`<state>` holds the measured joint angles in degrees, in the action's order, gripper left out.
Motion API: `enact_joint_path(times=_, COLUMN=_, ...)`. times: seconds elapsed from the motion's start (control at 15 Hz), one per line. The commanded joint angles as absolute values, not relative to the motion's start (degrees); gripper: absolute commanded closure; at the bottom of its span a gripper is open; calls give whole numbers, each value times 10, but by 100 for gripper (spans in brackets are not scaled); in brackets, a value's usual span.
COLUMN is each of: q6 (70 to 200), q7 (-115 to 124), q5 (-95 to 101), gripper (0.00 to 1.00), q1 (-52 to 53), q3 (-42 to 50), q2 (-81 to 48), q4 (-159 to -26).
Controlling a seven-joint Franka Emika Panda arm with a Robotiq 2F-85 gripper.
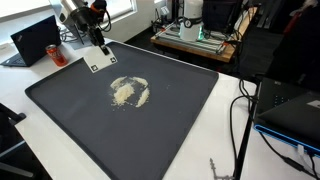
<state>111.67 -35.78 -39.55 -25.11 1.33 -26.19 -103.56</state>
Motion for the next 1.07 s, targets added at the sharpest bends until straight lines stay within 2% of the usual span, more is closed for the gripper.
enact_joint_path(times=0.0, q6=1131, q7=-433, q5=-472, gripper=99, q1=-262, q3=28, q2=-237, q4=-1107)
enact_joint_path(times=1.0, q6=1374, q7=-676, q5=-882, gripper=99, q1=-188, q3=92, q2=-120, q4=-1395)
